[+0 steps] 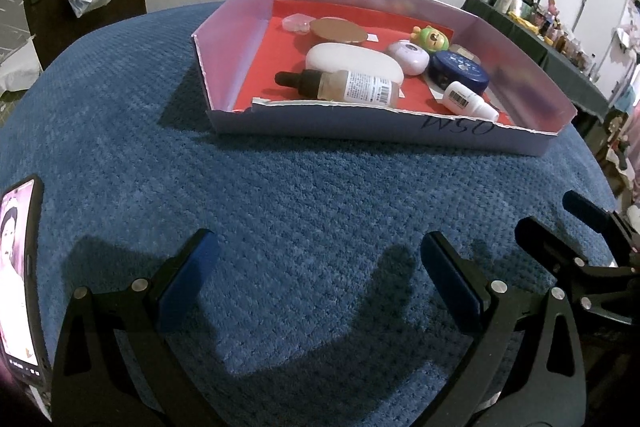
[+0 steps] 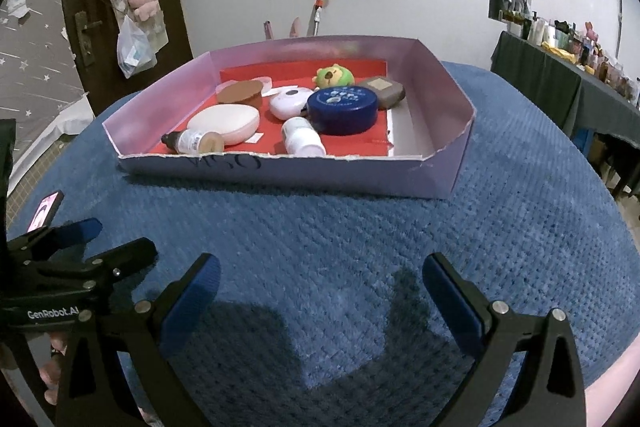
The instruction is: Organize rigid objects
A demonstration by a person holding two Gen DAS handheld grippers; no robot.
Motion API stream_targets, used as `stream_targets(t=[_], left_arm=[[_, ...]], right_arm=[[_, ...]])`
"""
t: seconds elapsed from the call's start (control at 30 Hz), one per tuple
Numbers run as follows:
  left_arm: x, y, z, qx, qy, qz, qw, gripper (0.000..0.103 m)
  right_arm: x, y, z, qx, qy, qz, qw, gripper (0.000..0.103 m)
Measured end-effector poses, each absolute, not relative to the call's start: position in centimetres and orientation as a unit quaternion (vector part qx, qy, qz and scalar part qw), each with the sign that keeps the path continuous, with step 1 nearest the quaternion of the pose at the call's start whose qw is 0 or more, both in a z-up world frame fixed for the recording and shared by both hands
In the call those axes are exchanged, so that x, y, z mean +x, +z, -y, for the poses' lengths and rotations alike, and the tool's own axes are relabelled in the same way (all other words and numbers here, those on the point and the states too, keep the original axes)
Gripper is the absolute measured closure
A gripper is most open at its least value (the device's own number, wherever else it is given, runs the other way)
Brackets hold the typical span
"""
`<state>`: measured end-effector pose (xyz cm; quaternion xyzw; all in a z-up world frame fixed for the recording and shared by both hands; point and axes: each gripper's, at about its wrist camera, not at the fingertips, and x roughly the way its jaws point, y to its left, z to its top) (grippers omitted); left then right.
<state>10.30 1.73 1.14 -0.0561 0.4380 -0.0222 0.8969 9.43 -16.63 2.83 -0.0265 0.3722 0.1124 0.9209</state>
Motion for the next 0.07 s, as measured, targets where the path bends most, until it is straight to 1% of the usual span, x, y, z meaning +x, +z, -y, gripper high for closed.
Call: stream_targets(t=[0.07], left_arm=[[10.33, 1.16, -1.8, -0.061, -0.02, -0.438, 0.897, 0.0]], right_arm=[[9.49, 2.6, 16.6, -0.028, 0.111, -0.374, 0.92, 0.0]])
